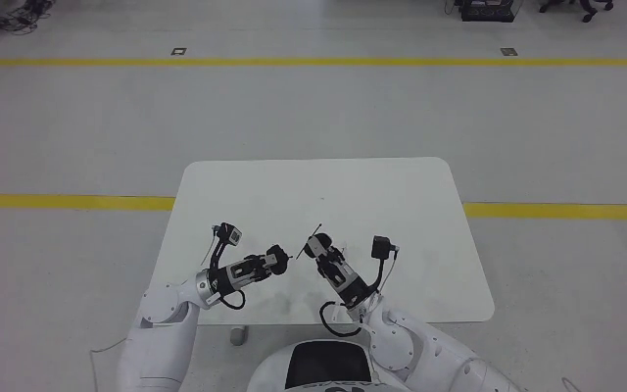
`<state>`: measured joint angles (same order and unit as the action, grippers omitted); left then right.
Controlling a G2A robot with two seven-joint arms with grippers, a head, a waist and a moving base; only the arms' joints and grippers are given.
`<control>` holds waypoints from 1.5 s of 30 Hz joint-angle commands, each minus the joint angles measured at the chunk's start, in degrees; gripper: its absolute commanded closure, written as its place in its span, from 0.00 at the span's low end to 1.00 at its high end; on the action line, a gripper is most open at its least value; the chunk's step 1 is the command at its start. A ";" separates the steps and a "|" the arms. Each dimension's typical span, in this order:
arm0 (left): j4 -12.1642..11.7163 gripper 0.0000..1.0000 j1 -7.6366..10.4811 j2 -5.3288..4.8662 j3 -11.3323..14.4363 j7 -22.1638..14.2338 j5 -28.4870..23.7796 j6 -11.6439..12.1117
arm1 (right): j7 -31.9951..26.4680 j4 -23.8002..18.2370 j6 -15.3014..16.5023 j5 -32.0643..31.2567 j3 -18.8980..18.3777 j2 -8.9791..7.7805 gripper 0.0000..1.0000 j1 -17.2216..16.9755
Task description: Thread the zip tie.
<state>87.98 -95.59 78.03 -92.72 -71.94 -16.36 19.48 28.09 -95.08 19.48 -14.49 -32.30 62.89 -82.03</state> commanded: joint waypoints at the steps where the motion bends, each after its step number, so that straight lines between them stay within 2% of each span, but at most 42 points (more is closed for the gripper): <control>1: 0.00 1.00 0.00 0.00 0.00 0.00 0.00 0.00 | 0.01 0.00 0.00 -0.01 0.00 0.00 1.00 0.00; 18: 0.00 1.00 0.00 0.00 0.00 0.00 0.00 0.00 | -3.37 -1.51 0.00 0.47 -2.81 0.48 1.00 -2.80; 45: 0.00 1.00 0.00 0.00 0.00 0.00 0.00 0.00 | -4.48 -0.62 0.00 0.09 -4.29 2.06 1.00 -3.48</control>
<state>87.98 -95.59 78.03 -92.72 -71.94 -16.36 19.48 23.67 -95.77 19.48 -14.44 -36.55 64.91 -85.50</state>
